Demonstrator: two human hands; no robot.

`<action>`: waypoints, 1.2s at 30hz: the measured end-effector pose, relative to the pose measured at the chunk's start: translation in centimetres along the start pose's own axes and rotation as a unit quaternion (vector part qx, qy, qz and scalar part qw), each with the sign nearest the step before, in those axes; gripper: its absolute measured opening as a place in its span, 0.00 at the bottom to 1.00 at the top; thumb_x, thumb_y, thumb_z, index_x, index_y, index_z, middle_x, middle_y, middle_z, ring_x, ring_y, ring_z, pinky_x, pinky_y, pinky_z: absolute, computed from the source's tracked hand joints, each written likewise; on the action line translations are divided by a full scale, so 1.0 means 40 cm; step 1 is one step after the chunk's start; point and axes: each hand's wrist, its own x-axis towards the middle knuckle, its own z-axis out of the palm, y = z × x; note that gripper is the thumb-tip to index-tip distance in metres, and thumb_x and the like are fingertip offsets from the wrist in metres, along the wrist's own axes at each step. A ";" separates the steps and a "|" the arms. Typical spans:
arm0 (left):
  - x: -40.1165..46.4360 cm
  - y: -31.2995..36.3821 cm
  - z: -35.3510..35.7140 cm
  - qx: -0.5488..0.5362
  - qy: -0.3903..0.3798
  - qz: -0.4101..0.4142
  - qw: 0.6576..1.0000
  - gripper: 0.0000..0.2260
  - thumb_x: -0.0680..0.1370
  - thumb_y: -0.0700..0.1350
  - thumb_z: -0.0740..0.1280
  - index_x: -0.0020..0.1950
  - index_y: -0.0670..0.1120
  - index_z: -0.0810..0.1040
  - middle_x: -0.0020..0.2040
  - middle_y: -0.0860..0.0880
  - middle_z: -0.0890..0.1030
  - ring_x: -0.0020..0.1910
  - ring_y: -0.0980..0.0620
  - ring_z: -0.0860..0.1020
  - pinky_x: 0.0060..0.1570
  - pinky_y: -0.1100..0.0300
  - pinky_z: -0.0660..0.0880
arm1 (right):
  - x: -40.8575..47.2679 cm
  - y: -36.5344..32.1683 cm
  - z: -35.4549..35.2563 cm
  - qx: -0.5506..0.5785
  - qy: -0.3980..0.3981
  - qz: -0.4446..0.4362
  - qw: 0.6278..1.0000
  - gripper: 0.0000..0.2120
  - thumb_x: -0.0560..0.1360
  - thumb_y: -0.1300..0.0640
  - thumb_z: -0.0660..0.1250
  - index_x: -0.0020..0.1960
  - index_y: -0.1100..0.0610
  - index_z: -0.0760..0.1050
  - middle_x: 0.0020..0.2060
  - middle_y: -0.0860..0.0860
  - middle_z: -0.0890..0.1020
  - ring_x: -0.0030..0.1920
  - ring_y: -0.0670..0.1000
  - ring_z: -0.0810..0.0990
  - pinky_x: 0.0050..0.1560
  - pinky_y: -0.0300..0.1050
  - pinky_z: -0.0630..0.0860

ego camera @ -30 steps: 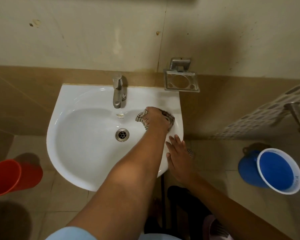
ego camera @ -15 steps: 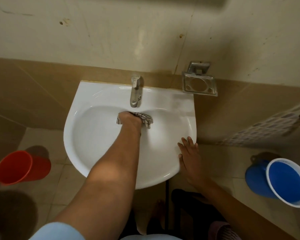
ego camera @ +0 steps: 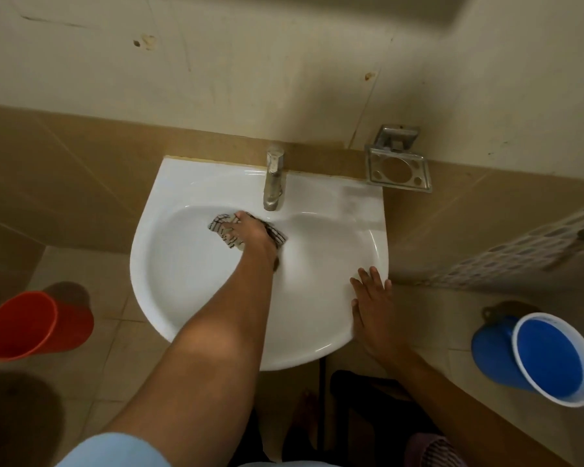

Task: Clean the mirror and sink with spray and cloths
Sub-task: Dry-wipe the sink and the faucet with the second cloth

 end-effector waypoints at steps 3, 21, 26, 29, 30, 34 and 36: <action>-0.023 -0.121 0.010 0.048 -0.027 -0.033 0.998 0.38 0.69 0.71 0.57 0.77 0.65 0.52 0.71 0.49 0.71 0.64 0.45 0.75 0.64 0.45 0.73 | 0.000 0.002 0.000 -0.001 -0.003 -0.003 1.000 0.23 0.79 0.55 0.48 0.69 0.62 0.70 0.71 0.60 0.69 0.74 0.61 0.61 0.73 0.62 0.55; -0.069 -0.098 -0.290 0.781 -0.365 0.420 0.285 0.28 0.82 0.60 0.46 0.81 0.52 0.51 0.82 0.49 0.50 0.80 0.48 0.46 0.75 0.47 0.37 | 0.003 0.011 0.007 0.021 -0.006 0.003 1.000 0.25 0.80 0.52 0.47 0.69 0.62 0.70 0.72 0.59 0.68 0.75 0.58 0.59 0.74 0.59 0.50; 0.023 0.060 -0.306 0.835 -0.302 0.428 0.169 0.28 0.81 0.62 0.42 0.81 0.56 0.48 0.82 0.51 0.45 0.80 0.49 0.44 0.76 0.46 0.36 | 0.005 0.007 0.010 0.007 -0.003 0.004 1.000 0.25 0.79 0.53 0.46 0.68 0.62 0.71 0.71 0.59 0.69 0.75 0.59 0.60 0.73 0.60 0.51; 0.054 0.149 -0.314 0.849 -0.252 0.448 0.122 0.27 0.84 0.57 0.48 0.81 0.55 0.45 0.81 0.51 0.43 0.80 0.49 0.42 0.77 0.45 0.38 | 0.006 -0.002 0.003 0.000 0.006 0.006 1.000 0.25 0.78 0.53 0.47 0.67 0.63 0.72 0.70 0.60 0.71 0.74 0.61 0.62 0.73 0.63 0.56; 0.058 0.177 -0.322 0.853 -0.239 0.453 0.105 0.27 0.84 0.57 0.48 0.81 0.55 0.44 0.81 0.51 0.42 0.80 0.49 0.42 0.77 0.45 0.39 | 0.006 -0.006 0.001 -0.001 0.006 0.008 1.000 0.25 0.78 0.53 0.47 0.67 0.63 0.73 0.70 0.60 0.71 0.74 0.61 0.62 0.72 0.65 0.57; 0.050 0.232 -0.371 0.873 -0.191 0.442 0.078 0.27 0.83 0.57 0.46 0.81 0.53 0.45 0.82 0.50 0.43 0.80 0.49 0.42 0.77 0.44 0.38 | 0.009 -0.013 0.001 -0.016 -0.005 0.019 1.000 0.25 0.77 0.54 0.47 0.66 0.62 0.73 0.69 0.60 0.71 0.74 0.61 0.63 0.72 0.65 0.58; 0.023 0.224 -0.393 0.885 -0.165 0.425 0.098 0.27 0.83 0.57 0.46 0.81 0.52 0.47 0.82 0.49 0.45 0.80 0.48 0.43 0.77 0.43 0.38 | 0.007 -0.009 0.007 -0.029 -0.014 0.018 0.999 0.25 0.77 0.54 0.47 0.67 0.62 0.72 0.70 0.60 0.71 0.74 0.61 0.61 0.73 0.64 0.56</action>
